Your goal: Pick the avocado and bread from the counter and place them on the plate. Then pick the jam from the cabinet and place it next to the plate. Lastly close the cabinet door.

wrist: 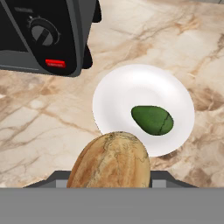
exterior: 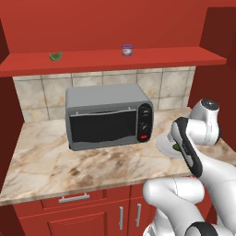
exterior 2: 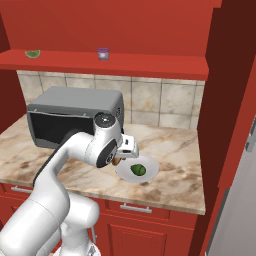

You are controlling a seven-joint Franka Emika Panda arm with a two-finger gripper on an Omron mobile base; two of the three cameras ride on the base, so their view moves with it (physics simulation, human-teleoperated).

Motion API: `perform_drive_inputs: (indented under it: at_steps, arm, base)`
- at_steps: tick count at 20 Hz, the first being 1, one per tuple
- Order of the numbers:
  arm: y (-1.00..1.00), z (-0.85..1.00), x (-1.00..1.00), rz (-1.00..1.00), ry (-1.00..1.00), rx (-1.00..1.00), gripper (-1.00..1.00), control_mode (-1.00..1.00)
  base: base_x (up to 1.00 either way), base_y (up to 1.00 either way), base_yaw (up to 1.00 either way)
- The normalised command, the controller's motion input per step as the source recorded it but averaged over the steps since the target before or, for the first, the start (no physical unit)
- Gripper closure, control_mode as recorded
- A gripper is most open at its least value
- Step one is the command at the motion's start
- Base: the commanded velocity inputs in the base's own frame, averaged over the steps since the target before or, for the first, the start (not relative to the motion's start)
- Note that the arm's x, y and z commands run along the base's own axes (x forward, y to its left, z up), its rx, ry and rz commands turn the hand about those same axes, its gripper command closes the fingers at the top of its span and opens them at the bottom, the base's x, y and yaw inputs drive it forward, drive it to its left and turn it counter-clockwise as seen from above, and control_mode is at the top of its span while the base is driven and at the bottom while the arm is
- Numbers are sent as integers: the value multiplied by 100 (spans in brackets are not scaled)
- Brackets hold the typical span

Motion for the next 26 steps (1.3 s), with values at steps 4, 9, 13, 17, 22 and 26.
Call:
perform_drive_inputs:
  at_steps: [4, 9, 13, 17, 22, 26]
  arm:
    - [0, -10, 13, 0, 0, -2, 100, -100]
    - [-5, -4, 2, 0, 0, 0, 100, -100]
    - [-9, -6, 0, 0, 0, 0, 100, -100]
    - [-9, -6, 0, 0, 0, 0, 100, -100]
    - [-4, -13, 5, 0, 1, 0, 100, -100]
    - [0, -16, 9, 0, 1, 0, 100, -100]
  base:
    - [0, 0, 0]
    - [0, 0, 0]
    - [0, 0, 0]
    - [0, 0, 0]
    - [0, 0, 0]
    - [0, 0, 0]
